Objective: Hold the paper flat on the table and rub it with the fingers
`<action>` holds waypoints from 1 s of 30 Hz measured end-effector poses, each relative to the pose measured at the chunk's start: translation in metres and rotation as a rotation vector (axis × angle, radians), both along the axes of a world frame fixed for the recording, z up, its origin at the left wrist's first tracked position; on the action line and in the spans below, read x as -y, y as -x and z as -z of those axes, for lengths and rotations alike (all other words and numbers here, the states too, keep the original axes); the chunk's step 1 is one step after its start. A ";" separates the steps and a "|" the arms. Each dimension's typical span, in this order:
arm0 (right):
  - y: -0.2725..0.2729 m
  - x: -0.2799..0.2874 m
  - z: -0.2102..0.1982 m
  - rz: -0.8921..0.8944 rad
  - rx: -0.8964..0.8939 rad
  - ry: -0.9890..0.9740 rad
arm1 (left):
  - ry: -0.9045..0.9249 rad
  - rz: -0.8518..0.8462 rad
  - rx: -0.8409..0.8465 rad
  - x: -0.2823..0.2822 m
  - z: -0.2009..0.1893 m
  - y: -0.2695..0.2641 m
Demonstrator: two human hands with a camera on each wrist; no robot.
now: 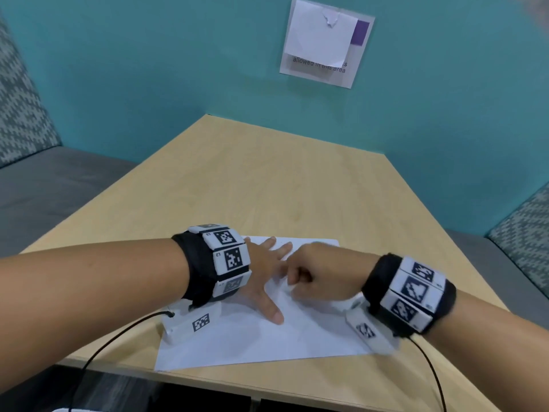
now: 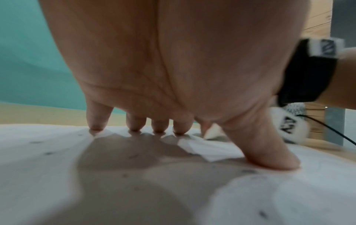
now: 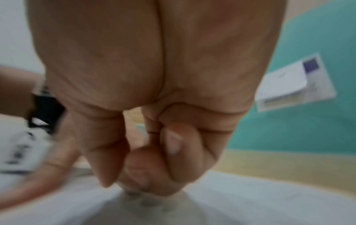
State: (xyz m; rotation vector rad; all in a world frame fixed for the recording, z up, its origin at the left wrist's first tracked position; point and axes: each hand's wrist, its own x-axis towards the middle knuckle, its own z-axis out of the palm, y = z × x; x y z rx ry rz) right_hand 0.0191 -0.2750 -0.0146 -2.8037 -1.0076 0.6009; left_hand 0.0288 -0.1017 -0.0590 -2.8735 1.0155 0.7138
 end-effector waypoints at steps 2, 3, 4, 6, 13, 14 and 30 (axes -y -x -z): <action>-0.007 0.004 -0.001 0.057 0.029 -0.005 | -0.021 0.007 0.006 0.001 0.002 -0.002; -0.005 0.003 0.000 0.039 0.024 -0.001 | -0.019 0.006 0.008 0.001 0.002 -0.001; 0.001 0.000 0.002 0.000 0.000 0.007 | -0.011 0.000 0.007 0.001 0.000 0.000; 0.012 -0.004 0.005 -0.049 -0.074 -0.007 | 0.018 -0.002 0.008 0.000 -0.001 0.001; 0.010 -0.003 0.002 -0.010 -0.035 0.015 | 0.010 0.005 -0.004 0.001 0.000 0.001; 0.016 -0.004 0.003 -0.046 -0.069 0.020 | 0.018 0.003 0.001 0.000 -0.001 0.002; -0.011 0.013 0.002 0.089 0.041 0.032 | -0.067 -0.011 0.030 0.003 -0.002 0.001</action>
